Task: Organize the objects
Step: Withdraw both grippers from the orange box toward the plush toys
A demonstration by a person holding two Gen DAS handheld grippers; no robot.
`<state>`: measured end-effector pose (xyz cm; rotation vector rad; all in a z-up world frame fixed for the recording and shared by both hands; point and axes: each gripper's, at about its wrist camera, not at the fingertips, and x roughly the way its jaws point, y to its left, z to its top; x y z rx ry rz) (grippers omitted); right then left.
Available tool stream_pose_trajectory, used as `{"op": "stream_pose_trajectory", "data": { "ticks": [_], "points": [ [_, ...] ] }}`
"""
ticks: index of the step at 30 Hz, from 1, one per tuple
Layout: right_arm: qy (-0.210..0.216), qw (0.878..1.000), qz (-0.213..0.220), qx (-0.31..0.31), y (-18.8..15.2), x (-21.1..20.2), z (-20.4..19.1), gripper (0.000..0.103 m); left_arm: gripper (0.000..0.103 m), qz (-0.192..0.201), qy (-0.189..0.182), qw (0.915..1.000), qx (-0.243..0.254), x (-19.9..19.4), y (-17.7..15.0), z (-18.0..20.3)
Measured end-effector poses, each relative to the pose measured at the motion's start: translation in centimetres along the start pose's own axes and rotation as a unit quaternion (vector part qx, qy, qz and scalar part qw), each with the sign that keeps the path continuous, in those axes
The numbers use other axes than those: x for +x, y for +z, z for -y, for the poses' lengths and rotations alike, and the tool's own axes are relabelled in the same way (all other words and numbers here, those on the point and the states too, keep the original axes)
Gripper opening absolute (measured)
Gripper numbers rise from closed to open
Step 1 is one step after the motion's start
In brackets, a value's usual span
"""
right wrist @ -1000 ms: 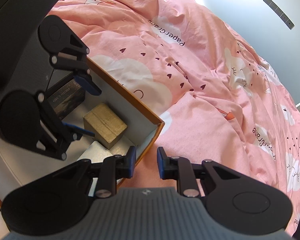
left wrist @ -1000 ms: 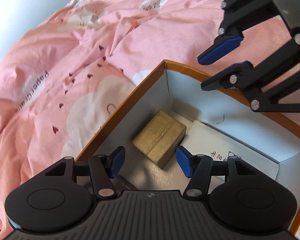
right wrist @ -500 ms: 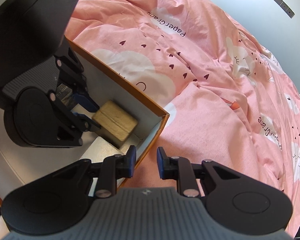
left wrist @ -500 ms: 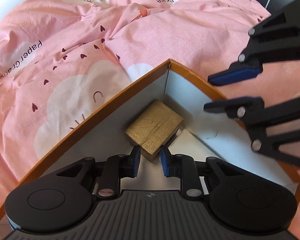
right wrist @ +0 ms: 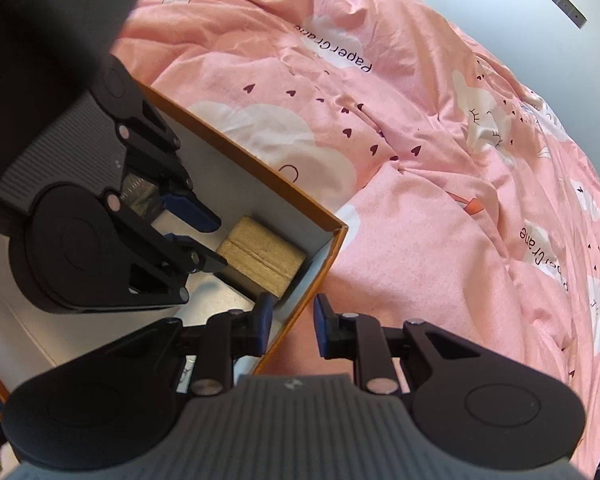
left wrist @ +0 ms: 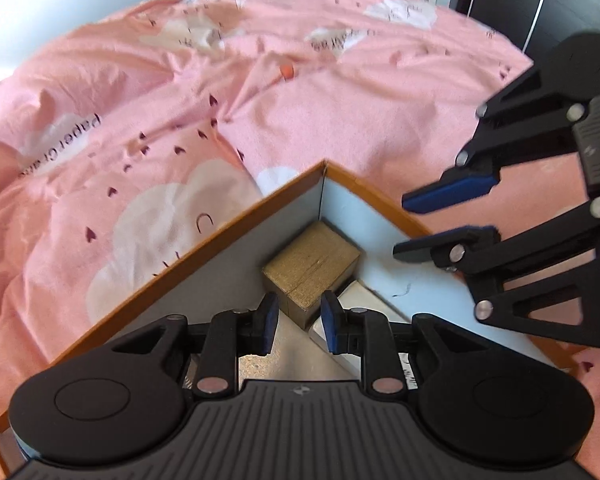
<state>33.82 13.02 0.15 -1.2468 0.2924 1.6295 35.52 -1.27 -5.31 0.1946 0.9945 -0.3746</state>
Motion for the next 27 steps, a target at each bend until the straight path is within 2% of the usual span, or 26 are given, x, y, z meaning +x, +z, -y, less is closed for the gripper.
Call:
{"op": "stream_pose_trajectory", "data": {
  "ticks": [3,7,13,17,18,22,27],
  "points": [
    [0.005,0.999,0.008,0.031,-0.4,-1.8,-0.4,0.022,0.028,0.027,0.011,0.9996,0.002,-3.5,-0.7,1.0],
    [-0.001,0.997,0.049,0.06,-1.6,-5.5,-1.9,0.022,0.028,0.044,-0.001,0.999,0.001,-8.1,-2.5,2.6],
    [0.008,0.987,0.098,0.129,-4.5,-10.4,-4.4,0.023,0.028,0.054,-0.02,0.9974,-0.043,-12.7,-6.8,4.6],
    [0.032,0.98,0.106,0.163,-7.0,-12.3,-7.0,0.023,0.028,0.023,-0.046,0.9935,-0.101,-13.1,-10.6,5.2],
    [0.036,0.98,0.098,0.167,-7.5,-12.3,-7.7,0.024,0.028,0.01,-0.054,0.9918,-0.115,-12.8,-11.5,5.3],
    [0.043,0.978,0.052,0.196,-10.2,-11.8,-10.8,0.038,0.028,-0.038,-0.073,0.9826,-0.167,-12.1,-15.5,6.1],
    [0.07,0.967,0.01,0.245,-13.9,-11.7,-13.3,0.038,0.028,-0.087,-0.096,0.973,-0.191,-12.0,-18.9,7.1]
  ]
}}
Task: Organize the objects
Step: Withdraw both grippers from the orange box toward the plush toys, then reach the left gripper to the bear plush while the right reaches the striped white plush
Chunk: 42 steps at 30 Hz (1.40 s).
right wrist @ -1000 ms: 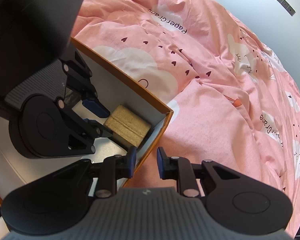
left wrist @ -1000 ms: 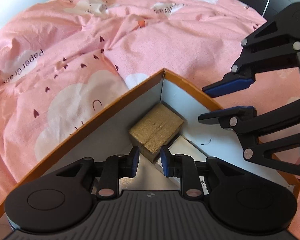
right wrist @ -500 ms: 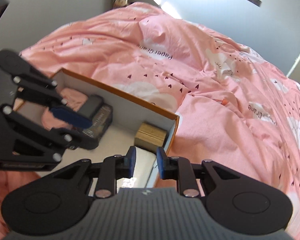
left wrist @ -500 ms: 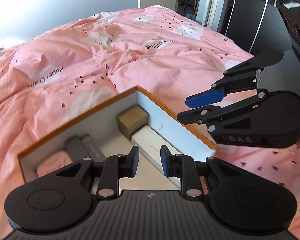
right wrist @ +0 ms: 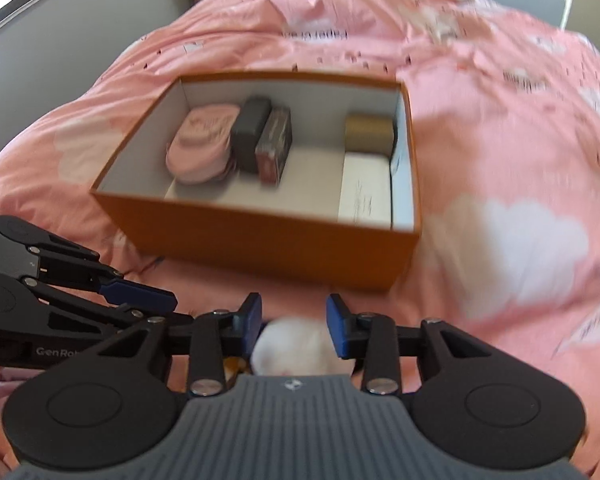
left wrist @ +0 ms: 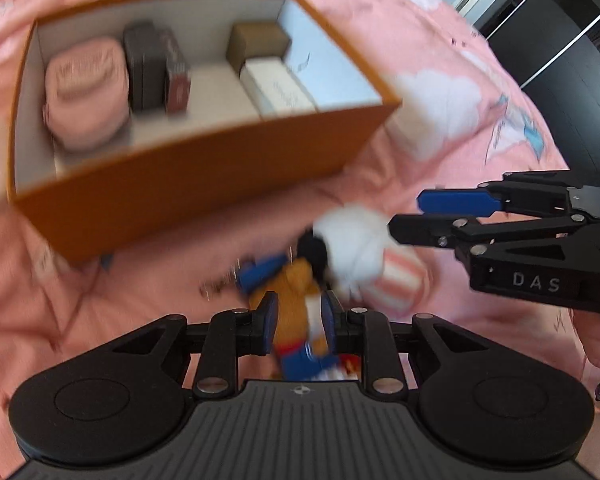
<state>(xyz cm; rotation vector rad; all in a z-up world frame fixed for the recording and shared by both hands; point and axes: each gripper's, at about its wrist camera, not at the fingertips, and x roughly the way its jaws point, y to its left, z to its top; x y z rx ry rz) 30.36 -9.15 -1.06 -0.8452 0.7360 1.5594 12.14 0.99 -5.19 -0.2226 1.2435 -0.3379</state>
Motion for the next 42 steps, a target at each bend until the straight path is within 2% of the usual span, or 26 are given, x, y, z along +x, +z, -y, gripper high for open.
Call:
{"op": "stream_pose_trajectory", "data": {
  "ticks": [4,6,10,13,18,20,23,25,26,28,31,33,37,42],
  "points": [
    [-0.042,0.999,-0.025,0.005,-2.5,-0.4,-0.5,0.04,0.028,-0.04,-0.011,0.9991,-0.003,0.1,-2.7,0.8],
    [-0.044,0.998,-0.043,0.012,-3.8,-0.7,-0.8,0.044,0.028,-0.052,-0.013,0.9986,-0.007,0.1,-3.6,1.0],
    [0.003,0.996,-0.088,0.017,-5.8,-0.6,-1.4,0.044,0.027,-0.086,-0.022,0.996,0.002,0.7,-4.9,1.6],
    [0.04,0.99,-0.132,0.032,-7.2,0.3,-1.6,0.043,0.025,-0.111,-0.037,0.9931,0.006,1.4,-5.7,1.9],
    [0.055,0.986,-0.158,0.016,-8.4,0.8,-2.3,0.043,0.023,-0.133,-0.058,0.9894,-0.004,1.9,-6.4,1.5],
    [0.055,0.985,-0.162,0.01,-8.5,0.8,-2.4,0.043,0.023,-0.128,-0.058,0.9901,-0.003,1.8,-6.2,1.5],
    [0.053,0.986,-0.159,0.002,-7.9,0.8,-2.2,0.042,0.025,-0.093,-0.049,0.9944,0.003,1.0,-5.3,1.5],
    [0.049,0.988,-0.147,0.003,-7.4,0.4,-1.9,0.042,0.035,-0.054,-0.053,0.997,-0.014,0.4,-4.4,0.9],
    [0.045,0.99,-0.137,-0.001,-7.0,0.0,-1.8,0.042,0.043,-0.035,-0.054,0.9976,-0.027,0.3,-3.9,0.5],
    [0.037,0.992,-0.121,-0.006,-6.1,-0.7,-1.6,0.042,0.046,-0.011,-0.046,0.998,-0.042,0.6,-3.2,0.0],
    [0.028,0.994,-0.1,-0.021,-4.9,-1.3,-1.5,0.042,0.051,-0.007,-0.027,0.9991,-0.032,1.5,-2.2,0.3],
    [0.005,0.996,-0.081,-0.048,-4.0,-1.4,-2.0,0.042,0.06,-0.009,-0.023,0.9995,-0.019,2.2,-1.8,0.7],
    [-0.019,0.993,-0.055,-0.105,-3.2,-1.1,-3.0,0.049,0.06,-0.013,0.013,0.9998,-0.001,3.3,-1.3,0.6],
    [-0.037,0.989,-0.061,-0.129,-2.4,0.7,-2.8,0.051,0.058,-0.015,0.041,0.999,-0.001,4.9,-1.2,0.8]
  ]
}}
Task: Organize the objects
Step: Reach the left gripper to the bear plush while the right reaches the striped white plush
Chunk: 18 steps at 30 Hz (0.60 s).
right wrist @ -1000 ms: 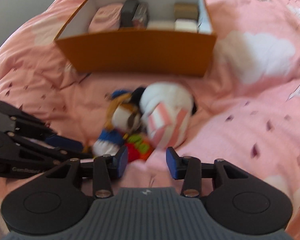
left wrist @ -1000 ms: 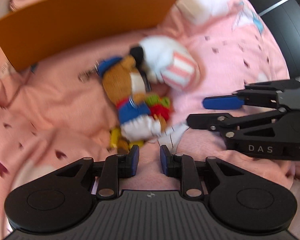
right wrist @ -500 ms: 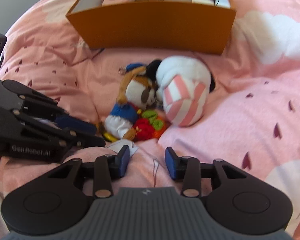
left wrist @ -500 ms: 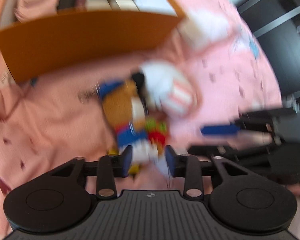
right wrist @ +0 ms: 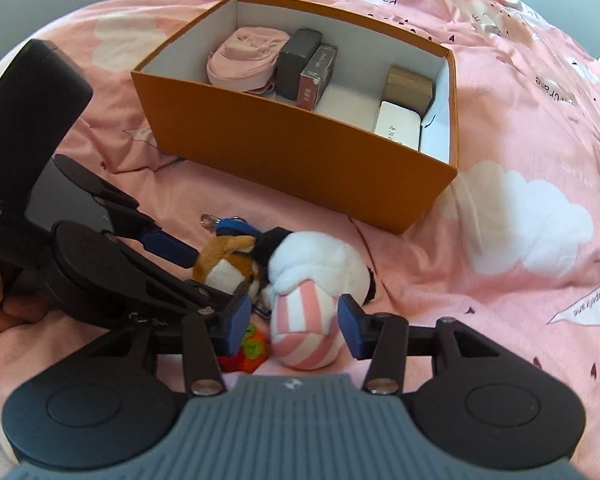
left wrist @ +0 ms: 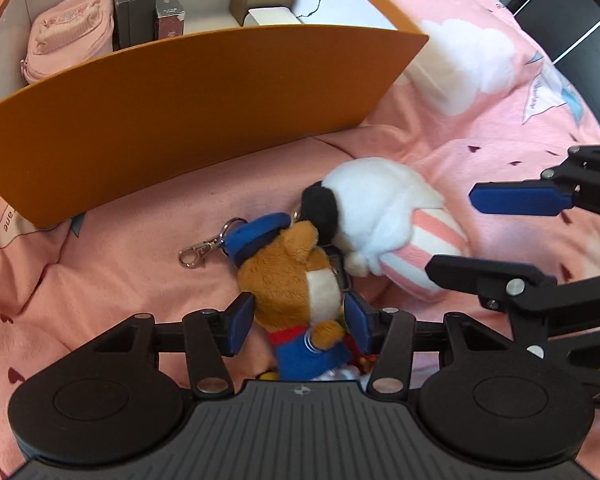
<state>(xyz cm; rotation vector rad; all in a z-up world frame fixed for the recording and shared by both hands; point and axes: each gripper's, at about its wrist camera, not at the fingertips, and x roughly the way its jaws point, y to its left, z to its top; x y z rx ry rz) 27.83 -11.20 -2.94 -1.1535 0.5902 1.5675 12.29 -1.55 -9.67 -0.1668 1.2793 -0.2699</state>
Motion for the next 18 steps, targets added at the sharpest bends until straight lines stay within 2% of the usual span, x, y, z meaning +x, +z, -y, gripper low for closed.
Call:
{"op": "stream_pose_trajectory", "data": {
  "ticks": [7,9,13,18],
  "points": [
    [-0.004,1.0,-0.002,-0.01,0.2,0.8,0.3,0.052,0.06,-0.017,0.006,0.9998,-0.012,1.6,-0.3,-0.4],
    [-0.005,1.0,-0.01,-0.021,0.3,1.3,0.1,0.052,0.056,-0.023,0.0,0.9995,-0.02,2.2,-0.5,-0.5],
    [-0.008,0.999,-0.016,-0.038,0.6,1.8,-0.1,0.053,0.05,-0.012,-0.012,0.9993,-0.034,1.7,-0.9,-1.1],
    [-0.014,0.997,-0.017,-0.078,1.3,1.9,-0.9,0.06,0.047,0.019,0.001,0.9986,-0.049,-0.8,-1.5,-1.8]
  ]
}}
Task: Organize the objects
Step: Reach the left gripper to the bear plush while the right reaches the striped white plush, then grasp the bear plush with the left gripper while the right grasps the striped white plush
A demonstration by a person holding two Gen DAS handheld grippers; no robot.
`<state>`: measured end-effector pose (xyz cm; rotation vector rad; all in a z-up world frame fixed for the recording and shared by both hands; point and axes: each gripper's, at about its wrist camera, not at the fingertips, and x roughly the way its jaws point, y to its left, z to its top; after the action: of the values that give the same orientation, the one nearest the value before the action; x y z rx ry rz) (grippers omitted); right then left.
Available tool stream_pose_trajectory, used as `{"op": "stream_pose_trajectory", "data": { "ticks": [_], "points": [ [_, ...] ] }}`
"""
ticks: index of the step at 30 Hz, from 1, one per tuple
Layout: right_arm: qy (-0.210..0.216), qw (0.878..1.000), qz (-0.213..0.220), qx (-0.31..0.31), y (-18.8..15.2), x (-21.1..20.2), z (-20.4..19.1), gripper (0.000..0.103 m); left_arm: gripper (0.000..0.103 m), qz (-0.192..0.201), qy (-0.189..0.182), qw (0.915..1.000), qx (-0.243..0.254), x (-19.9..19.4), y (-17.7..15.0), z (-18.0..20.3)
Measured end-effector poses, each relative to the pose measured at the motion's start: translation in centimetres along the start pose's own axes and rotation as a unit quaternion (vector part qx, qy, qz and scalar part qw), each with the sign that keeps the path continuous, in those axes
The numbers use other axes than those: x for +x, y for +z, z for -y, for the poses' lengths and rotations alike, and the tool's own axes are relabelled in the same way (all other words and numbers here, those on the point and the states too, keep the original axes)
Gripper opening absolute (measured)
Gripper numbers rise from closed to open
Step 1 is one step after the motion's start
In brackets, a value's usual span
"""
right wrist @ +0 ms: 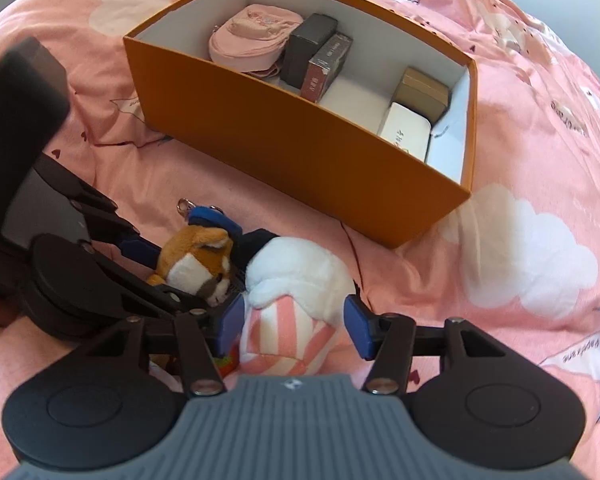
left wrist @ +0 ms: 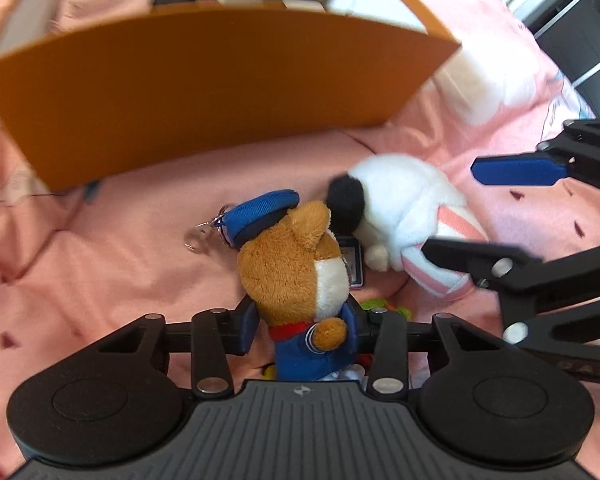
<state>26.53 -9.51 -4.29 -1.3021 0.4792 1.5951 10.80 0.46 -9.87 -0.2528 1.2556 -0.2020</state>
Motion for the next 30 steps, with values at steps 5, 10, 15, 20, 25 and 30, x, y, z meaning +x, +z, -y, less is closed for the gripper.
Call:
{"op": "stream_pose_trajectory", "data": {
  "ticks": [5,10,15,20,25,30],
  "points": [
    [-0.008,0.998,-0.014,-0.053,0.9,1.0,-1.8,0.07,0.047,0.04,0.021,0.9988,-0.017,-2.5,-0.1,-1.2],
    [-0.053,0.994,-0.032,-0.091,1.5,3.3,-3.0,0.07,0.047,0.043,0.017,0.9986,-0.026,-3.1,0.0,-1.9],
    [-0.058,0.992,-0.058,-0.095,1.6,5.0,-2.6,0.069,0.047,0.043,0.014,0.9986,-0.028,-3.5,0.3,-1.6],
    [-0.033,0.995,-0.063,-0.065,1.7,4.4,-1.0,0.062,0.047,0.047,0.01,0.9986,-0.022,-3.4,0.5,-1.0],
    [0.0,0.998,-0.06,-0.012,1.3,3.4,1.5,0.057,0.047,0.051,0.004,0.9986,-0.016,-3.9,0.6,-0.7],
    [0.031,0.998,-0.029,0.055,0.8,1.3,3.6,0.055,0.047,0.055,-0.018,0.9982,-0.01,-4.9,0.9,-0.5]
  ]
}}
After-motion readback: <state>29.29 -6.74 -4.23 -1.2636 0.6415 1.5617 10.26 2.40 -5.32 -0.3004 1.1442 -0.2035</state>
